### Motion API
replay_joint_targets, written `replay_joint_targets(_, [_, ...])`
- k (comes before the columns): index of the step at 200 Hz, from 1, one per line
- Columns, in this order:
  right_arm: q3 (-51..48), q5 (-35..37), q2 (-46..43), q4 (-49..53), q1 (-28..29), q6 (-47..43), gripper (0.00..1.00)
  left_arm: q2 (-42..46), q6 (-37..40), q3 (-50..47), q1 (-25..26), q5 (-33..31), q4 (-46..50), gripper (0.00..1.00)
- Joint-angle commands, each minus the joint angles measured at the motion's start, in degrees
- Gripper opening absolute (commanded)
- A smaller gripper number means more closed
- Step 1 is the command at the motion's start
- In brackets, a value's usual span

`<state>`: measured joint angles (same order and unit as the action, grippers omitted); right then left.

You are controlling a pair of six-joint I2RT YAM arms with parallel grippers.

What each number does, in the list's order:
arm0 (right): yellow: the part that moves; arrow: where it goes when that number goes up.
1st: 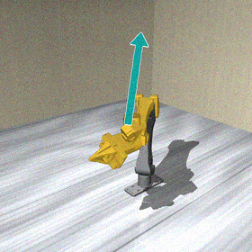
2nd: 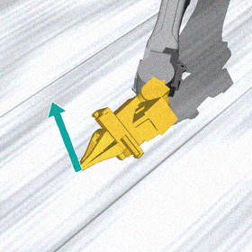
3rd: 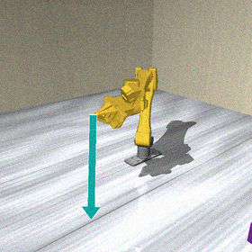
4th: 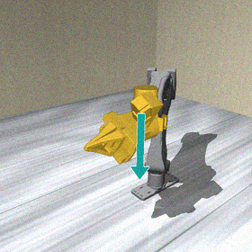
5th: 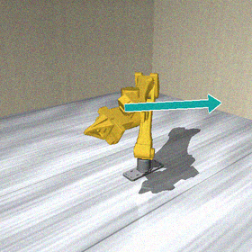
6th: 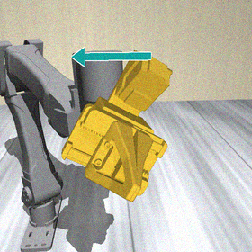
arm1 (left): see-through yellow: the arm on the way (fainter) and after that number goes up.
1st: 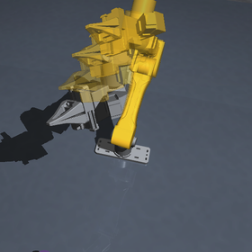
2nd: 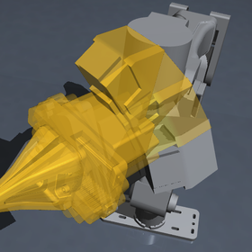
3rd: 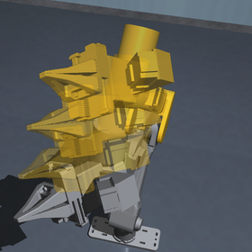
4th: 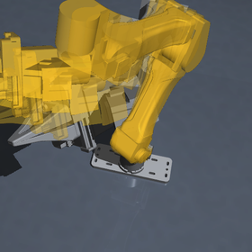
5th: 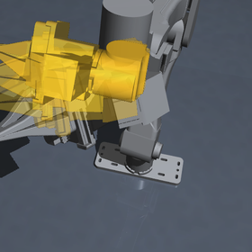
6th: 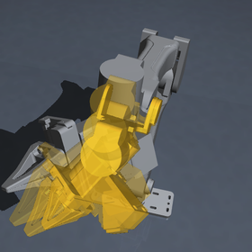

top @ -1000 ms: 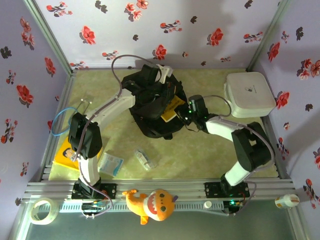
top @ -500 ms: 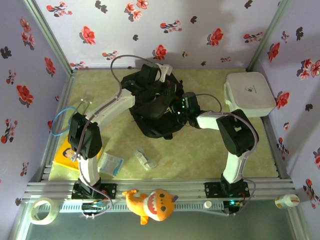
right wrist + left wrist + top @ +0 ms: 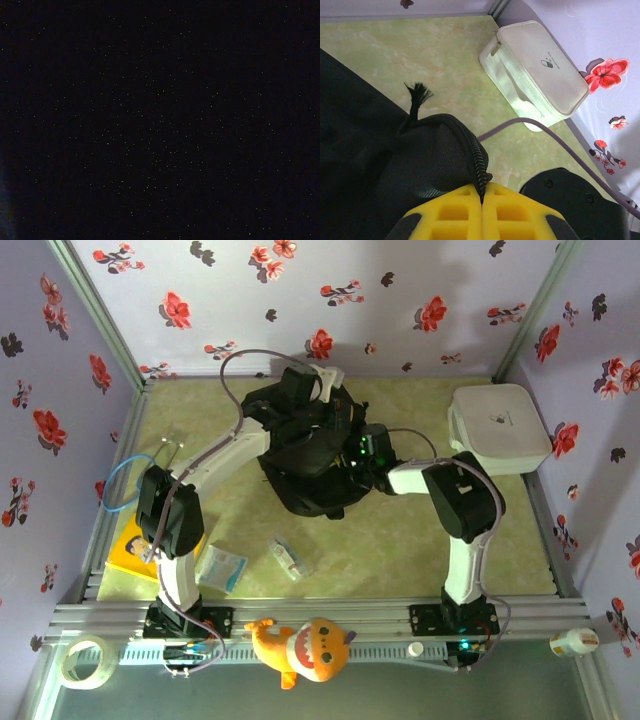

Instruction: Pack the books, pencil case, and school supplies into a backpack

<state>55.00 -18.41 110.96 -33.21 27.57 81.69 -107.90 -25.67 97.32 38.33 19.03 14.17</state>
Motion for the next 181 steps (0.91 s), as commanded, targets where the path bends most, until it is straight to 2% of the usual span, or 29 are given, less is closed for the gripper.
replay_joint_targets(1, [-3.2,-1.0,-7.6,-1.1,-1.3,-1.0,0.46,3.0,-0.7,0.0,-0.4,0.7,-5.1,0.00])
replay_joint_targets(28, [-6.2,1.1,-15.6,6.4,-3.1,-5.1,0.51,3.1,-1.0,-0.3,-0.9,0.6,-5.1,0.00])
replay_joint_targets(59, [-9.4,5.0,-23.9,14.0,-4.9,-8.7,0.52,2.9,-2.1,-0.4,-1.4,0.5,-4.6,0.00])
replay_joint_targets(88, [-10.6,12.7,-32.3,25.9,-6.6,-13.3,0.57,2.3,-2.7,-0.4,-1.5,0.4,-3.2,0.00])
replay_joint_targets(105, [-10.0,15.2,-36.5,30.8,-8.0,-18.2,0.62,2.4,-3.6,-0.1,-2.2,-0.2,-0.5,0.24])
replay_joint_targets(135, [-6.4,19.6,-42.6,38.7,-9.6,-28.0,0.76,5.3,-6.1,-4.1,-5.4,-1.9,1.4,0.55])
replay_joint_targets(149, [-4.5,20.5,-43.6,41.1,-9.9,-32.2,0.80,7.8,-6.0,-7.6,-7.4,-1.8,1.2,0.63])
replay_joint_targets(161, [-2.3,20.6,-43.6,43.0,-10.0,-36.1,0.81,11.0,-4.4,-11.6,-9.4,-2.9,1.3,0.67])
replay_joint_targets(181, [1.6,19.0,-42.5,46.0,-9.9,-42.0,0.83,17.7,-3.5,-19.8,-13.6,-11.6,4.0,0.77])
